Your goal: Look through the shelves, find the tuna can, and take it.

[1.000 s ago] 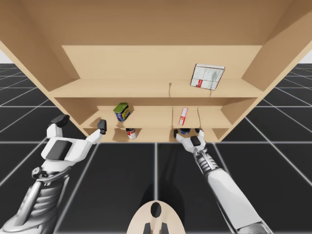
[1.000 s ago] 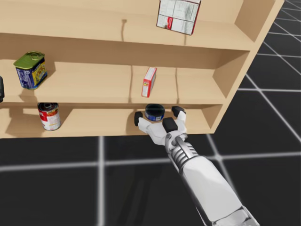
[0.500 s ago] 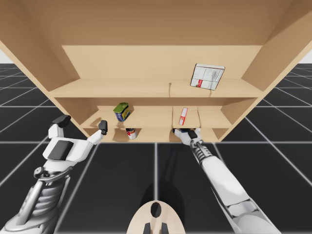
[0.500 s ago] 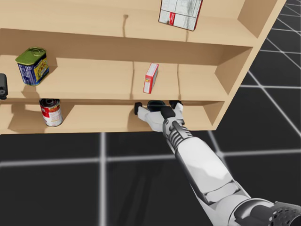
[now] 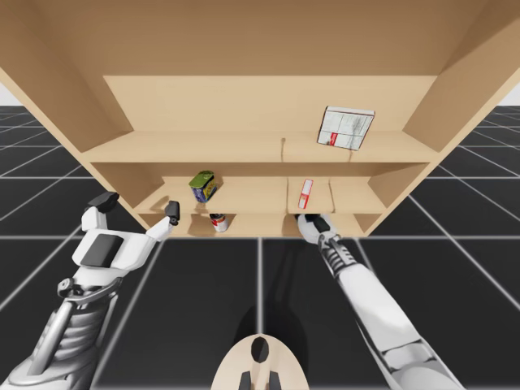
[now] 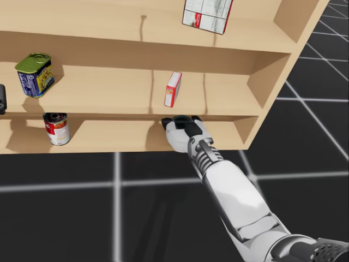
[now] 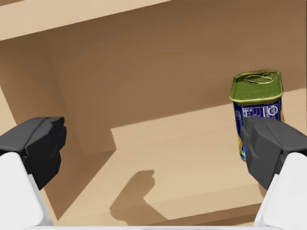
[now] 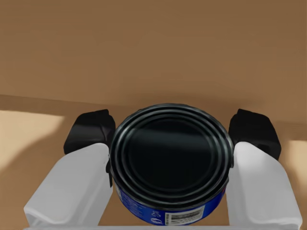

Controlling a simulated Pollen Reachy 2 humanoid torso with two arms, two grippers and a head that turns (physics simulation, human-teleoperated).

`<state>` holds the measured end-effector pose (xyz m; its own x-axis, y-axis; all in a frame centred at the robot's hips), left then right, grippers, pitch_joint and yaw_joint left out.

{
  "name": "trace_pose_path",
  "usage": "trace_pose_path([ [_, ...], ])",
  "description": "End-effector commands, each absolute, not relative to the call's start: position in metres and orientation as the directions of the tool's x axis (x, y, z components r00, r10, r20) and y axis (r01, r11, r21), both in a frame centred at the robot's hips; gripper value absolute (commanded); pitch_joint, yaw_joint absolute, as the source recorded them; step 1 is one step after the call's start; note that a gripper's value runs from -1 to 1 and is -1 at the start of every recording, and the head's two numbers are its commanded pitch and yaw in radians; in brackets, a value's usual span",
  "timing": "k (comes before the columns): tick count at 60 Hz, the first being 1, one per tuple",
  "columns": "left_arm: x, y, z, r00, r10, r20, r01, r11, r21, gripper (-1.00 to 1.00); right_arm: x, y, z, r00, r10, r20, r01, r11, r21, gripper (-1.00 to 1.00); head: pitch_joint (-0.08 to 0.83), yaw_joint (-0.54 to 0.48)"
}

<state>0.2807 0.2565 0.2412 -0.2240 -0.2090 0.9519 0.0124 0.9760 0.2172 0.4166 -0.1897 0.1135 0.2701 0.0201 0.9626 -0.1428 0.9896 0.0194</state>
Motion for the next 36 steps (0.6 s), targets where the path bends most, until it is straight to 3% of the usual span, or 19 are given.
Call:
trace_pose_path([
  [1,0.281,0.256,0.241,-0.223,-0.209,0.952,0.013,0.976,0.218,-1.0,0.391,-0.147,0.093,0.331,-0.043,0.943,-0.193,0.975,0.113,1.0,0.612,-0.23],
  [9,0.281,0.255,0.241,-0.222,-0.209,0.952,0.012,0.976,0.217,-1.0,0.386,-0.152,0.116,0.233,-0.062,0.97,-0.194,0.975,0.109,1.0,0.608,-0.23],
  [16,0.281,0.254,0.24,-0.221,-0.21,0.952,0.014,0.976,0.219,-1.0,0.377,-0.158,0.134,0.164,-0.069,0.984,-0.185,0.978,0.1,1.0,0.606,-0.23],
  [25,0.282,0.254,0.24,-0.22,-0.212,0.952,0.015,0.975,0.22,-1.0,0.358,-0.161,0.147,0.102,-0.063,0.993,-0.188,0.979,0.081,1.0,0.605,-0.23],
  [36,0.282,0.254,0.24,-0.221,-0.211,0.952,0.015,0.975,0.22,-1.0,0.322,-0.164,0.151,0.106,-0.062,0.992,-0.216,0.973,0.084,1.0,0.603,-0.23],
])
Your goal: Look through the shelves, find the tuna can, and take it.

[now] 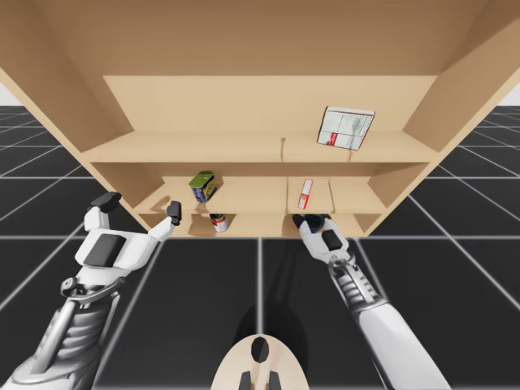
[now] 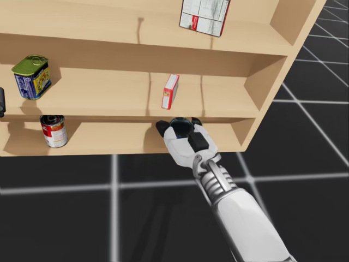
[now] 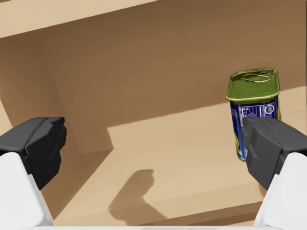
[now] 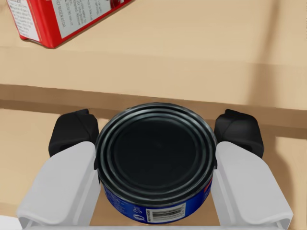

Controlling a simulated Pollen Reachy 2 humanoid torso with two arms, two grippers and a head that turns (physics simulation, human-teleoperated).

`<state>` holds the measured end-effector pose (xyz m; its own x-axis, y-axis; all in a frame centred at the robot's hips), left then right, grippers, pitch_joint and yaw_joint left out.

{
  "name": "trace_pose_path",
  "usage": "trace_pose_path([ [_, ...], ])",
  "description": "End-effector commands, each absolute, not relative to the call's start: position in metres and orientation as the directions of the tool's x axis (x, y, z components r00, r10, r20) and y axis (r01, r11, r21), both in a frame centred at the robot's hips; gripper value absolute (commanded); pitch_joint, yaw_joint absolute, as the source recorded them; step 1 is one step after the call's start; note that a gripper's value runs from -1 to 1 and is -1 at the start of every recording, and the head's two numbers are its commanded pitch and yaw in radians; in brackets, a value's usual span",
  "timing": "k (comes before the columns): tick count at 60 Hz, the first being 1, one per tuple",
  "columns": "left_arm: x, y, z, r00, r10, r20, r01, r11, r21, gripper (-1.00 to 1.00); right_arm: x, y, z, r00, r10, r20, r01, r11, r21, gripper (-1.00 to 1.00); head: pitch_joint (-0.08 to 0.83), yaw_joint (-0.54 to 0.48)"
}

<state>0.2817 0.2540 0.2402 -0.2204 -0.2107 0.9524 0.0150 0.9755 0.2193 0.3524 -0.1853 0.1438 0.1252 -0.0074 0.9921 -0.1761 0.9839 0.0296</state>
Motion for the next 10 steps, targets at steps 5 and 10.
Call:
trace_pose_path([
  [5,0.282,0.254,0.241,-0.222,-0.21,0.952,0.015,0.976,0.219,-1.0,0.301,-0.165,0.15,0.117,-0.06,0.991,-0.233,0.969,0.086,1.0,0.601,-0.23],
  [10,0.282,0.253,0.241,-0.223,-0.209,0.952,0.016,0.976,0.218,-1.0,0.278,-0.166,0.149,0.128,-0.044,0.991,-0.252,0.965,0.076,1.0,0.599,-0.22],
])
